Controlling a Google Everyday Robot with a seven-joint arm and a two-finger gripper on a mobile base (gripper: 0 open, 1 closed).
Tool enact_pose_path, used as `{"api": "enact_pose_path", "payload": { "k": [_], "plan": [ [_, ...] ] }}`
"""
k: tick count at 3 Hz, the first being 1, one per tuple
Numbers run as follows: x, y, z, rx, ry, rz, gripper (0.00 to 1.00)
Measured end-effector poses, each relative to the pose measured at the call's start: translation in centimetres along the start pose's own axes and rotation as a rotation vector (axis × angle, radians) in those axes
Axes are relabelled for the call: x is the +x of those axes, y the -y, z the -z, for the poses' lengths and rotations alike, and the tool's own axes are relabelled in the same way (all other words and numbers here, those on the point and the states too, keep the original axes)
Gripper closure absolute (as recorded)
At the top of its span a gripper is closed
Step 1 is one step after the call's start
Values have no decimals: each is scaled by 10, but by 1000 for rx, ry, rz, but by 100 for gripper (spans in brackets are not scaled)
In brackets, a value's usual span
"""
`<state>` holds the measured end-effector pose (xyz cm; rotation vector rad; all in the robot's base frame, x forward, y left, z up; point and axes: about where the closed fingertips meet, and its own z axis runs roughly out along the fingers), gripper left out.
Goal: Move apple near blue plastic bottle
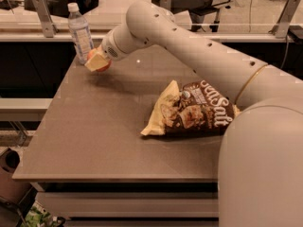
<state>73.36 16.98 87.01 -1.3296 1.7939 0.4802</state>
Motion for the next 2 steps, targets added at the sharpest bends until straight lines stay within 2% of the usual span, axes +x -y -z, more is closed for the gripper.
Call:
{"api": "enact_pose_path", "payload": {
  "k": [1,2],
  "plan": [
    [0,-1,-14,-37,3,18,100],
    [2,-4,-21,-51,-4,37,100]
  ]
}}
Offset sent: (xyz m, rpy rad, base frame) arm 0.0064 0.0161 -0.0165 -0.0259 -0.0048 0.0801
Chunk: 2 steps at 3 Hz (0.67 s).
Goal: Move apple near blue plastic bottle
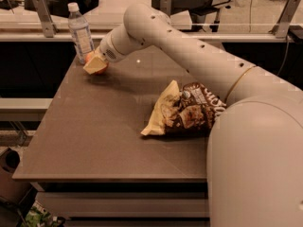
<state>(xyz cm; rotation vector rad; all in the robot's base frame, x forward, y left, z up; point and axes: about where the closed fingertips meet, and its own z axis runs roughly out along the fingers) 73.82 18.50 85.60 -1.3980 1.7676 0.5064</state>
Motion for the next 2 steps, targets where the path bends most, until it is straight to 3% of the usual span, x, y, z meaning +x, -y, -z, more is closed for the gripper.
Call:
{"api": "enact_pose_path", "payload": {
  "k": [1,2],
  "plan": [
    [2,-4,-7,-1,-38,17,100],
    [2,-5,-9,-5,-36,16,80]
  ]
}}
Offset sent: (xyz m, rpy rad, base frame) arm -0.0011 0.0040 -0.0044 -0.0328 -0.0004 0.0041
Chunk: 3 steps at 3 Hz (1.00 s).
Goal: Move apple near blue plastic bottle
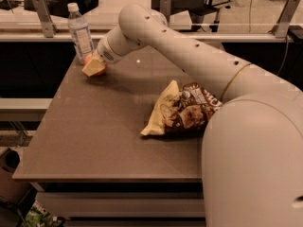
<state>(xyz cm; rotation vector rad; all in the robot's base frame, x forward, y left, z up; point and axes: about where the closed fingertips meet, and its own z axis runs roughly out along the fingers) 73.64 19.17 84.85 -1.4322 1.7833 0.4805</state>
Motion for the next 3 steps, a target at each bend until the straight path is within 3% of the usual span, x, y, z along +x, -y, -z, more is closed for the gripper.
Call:
{"api": "enact_pose_path", "payload": {
  "k": [3],
  "plan": [
    [1,-5,-8,-13,-4,1,12]
  ]
}}
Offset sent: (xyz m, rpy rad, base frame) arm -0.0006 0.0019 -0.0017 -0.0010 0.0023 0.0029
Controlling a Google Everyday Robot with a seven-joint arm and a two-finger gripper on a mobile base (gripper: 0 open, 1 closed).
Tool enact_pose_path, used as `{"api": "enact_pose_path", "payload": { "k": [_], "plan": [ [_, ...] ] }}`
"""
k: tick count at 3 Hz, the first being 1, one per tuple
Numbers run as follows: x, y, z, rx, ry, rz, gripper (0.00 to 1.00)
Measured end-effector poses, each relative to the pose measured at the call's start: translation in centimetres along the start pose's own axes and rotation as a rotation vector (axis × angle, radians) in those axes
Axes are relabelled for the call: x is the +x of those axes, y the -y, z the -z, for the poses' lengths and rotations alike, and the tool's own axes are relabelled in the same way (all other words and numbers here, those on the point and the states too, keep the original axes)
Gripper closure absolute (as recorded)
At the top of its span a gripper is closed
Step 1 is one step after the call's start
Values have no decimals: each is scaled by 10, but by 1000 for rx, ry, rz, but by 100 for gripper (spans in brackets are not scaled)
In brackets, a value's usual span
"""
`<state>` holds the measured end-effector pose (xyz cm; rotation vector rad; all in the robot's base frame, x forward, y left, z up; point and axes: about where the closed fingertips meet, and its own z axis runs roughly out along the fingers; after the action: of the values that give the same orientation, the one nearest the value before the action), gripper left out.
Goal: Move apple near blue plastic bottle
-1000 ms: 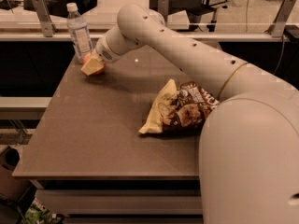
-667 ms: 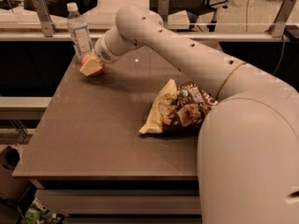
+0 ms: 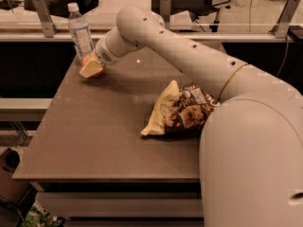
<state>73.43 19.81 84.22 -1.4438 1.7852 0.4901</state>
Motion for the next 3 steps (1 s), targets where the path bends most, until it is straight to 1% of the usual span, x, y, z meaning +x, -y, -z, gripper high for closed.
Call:
{"api": "enact_pose_path", "payload": {
  "k": [1,2,3],
  "plan": [
    [0,-2,-2,-4,-1,0,0],
    [1,-2,-2,-4,-2,0,0],
    [2,3,26,53,-26,-11,0]
  ]
}}
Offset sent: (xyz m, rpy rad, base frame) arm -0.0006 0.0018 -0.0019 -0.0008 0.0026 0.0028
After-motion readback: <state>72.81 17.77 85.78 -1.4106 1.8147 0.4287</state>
